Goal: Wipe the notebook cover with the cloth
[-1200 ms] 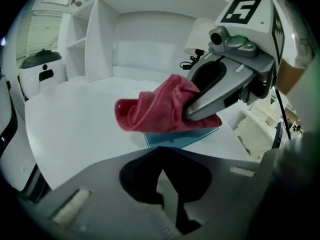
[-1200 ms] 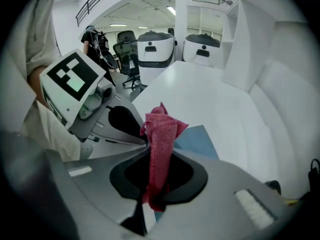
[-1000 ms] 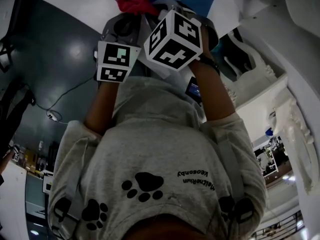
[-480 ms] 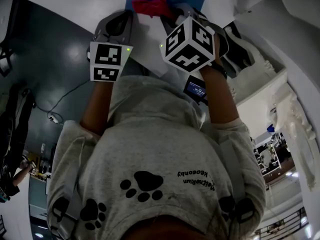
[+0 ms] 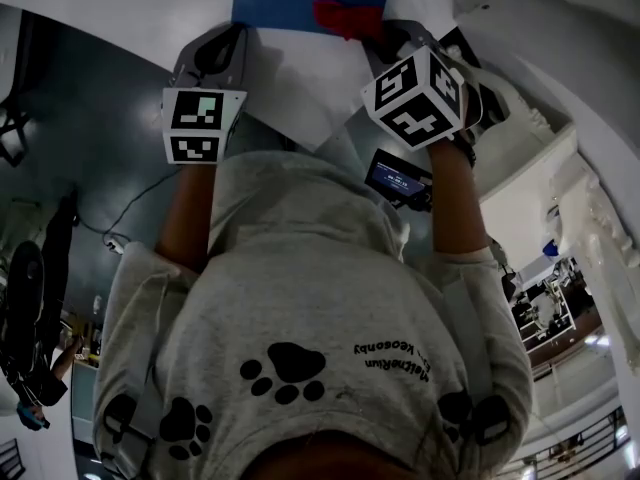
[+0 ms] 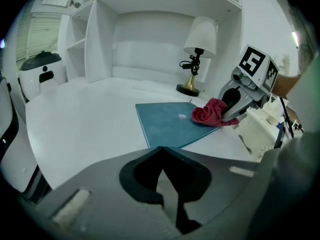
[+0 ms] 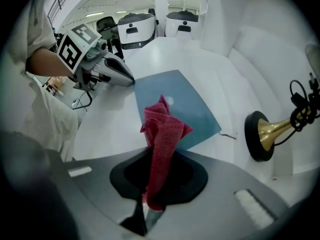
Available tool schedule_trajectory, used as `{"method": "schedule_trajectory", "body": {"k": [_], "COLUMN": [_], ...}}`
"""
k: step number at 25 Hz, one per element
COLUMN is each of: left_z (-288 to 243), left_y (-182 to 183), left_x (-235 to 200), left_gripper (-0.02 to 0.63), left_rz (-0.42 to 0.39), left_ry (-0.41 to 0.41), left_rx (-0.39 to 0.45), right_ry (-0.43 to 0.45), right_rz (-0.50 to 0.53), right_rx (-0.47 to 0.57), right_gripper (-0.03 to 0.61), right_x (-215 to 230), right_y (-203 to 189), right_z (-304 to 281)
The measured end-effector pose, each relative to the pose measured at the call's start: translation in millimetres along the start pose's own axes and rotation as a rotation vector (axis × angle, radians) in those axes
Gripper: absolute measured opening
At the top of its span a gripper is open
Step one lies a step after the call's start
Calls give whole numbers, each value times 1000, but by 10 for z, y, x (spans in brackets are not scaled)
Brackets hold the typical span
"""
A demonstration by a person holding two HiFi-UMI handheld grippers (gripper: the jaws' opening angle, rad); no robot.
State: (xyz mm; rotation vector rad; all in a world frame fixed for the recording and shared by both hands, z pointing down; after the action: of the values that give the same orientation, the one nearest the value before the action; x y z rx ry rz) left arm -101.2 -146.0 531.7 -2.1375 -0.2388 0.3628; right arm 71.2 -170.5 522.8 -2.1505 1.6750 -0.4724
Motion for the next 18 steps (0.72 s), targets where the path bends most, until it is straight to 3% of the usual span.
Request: {"method": "schedule_trajectory", "body": {"k": [18], "left_z": [-24], "left_y": [-58], "left_x": [34], "left_gripper": [-2], "left_rz": [2], "left_ry": [7], "left_rx": [-13], "right_ry": [-47], "right_rz": [-10], "right_rx": [-17], "right_gripper": [43], "right_x": [63], "right_y": [-197], "right_z": [16]}}
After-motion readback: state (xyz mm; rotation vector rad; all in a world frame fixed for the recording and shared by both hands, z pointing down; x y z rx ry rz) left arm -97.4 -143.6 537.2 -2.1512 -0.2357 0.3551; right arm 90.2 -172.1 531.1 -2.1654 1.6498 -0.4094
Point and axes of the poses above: the fingertips, and each gripper's own axes: z backward along the fingers, x to its right, y out of its top, the point moved 1 cm from there along z, backward along the fingers, and after that the axes turned 14 degrees about x, right-handed, at the moved point
